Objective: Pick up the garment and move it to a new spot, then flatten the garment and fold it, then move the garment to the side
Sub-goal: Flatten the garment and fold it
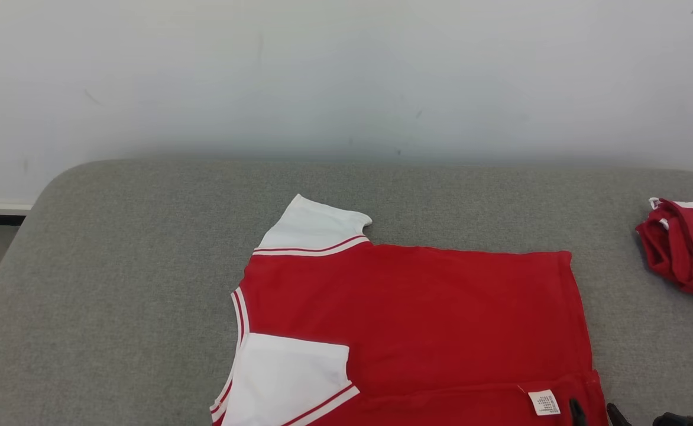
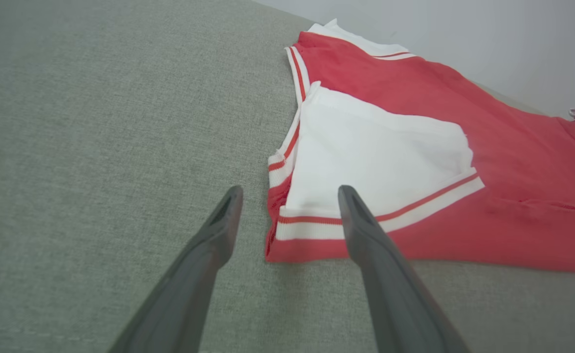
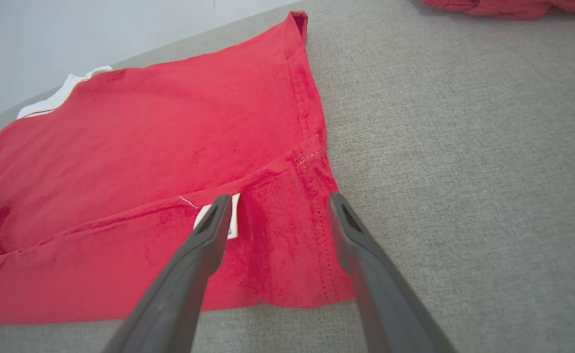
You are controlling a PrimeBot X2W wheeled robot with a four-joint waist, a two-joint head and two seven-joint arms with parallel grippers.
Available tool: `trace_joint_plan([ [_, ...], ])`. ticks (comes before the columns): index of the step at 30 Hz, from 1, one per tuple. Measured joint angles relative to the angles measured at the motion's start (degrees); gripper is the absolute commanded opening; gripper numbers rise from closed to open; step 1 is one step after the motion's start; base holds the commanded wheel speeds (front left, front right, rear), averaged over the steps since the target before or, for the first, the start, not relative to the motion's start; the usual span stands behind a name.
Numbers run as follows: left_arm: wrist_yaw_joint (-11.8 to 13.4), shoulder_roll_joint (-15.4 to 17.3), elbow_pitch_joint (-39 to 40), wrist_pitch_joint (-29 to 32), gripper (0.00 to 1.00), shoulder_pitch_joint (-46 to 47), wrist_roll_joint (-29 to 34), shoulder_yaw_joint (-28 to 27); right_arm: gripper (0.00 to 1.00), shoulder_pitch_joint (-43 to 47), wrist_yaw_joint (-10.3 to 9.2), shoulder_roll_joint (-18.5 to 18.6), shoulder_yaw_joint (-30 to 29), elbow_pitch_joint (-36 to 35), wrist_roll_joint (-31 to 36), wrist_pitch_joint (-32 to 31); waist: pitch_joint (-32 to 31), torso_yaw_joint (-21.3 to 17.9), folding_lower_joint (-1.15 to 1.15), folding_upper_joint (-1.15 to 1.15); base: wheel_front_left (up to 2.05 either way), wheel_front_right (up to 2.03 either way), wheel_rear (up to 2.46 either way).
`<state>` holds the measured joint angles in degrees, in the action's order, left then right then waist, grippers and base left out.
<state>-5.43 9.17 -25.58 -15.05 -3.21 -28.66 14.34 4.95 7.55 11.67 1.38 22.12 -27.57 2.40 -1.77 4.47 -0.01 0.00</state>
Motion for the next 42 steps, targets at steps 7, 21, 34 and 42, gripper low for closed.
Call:
trace_joint_plan([
  [7,0.7,-0.8,5.4,0.0,1.0,1.3,2.5,-5.6,1.0,-2.4,0.0,-2.5,-0.9,-3.6,5.1,4.6,-0.1,-1.1,0.0,0.0,0.0,0.0,0.0],
  [21,1.5,0.3,19.6,0.0,1.0,2.6,14.3,-12.2,1.0,-5.0,0.0,-4.0,-0.9,-11.9,13.3,11.6,-0.4,-1.8,0.01,0.0,0.0,0.0,0.0],
  [34,-0.7,0.1,20.9,0.0,1.0,0.8,13.6,-12.1,1.0,-2.1,0.0,-5.7,-0.7,-14.1,14.6,12.4,-0.4,-2.5,0.0,0.0,0.0,0.0,0.0],
  [42,-1.5,-0.2,20.4,0.0,1.0,-1.2,12.1,-12.9,1.0,-0.2,0.0,-6.4,-1.4,-14.5,14.6,12.6,-0.4,-2.6,0.01,0.0,0.0,0.0,0.0],
])
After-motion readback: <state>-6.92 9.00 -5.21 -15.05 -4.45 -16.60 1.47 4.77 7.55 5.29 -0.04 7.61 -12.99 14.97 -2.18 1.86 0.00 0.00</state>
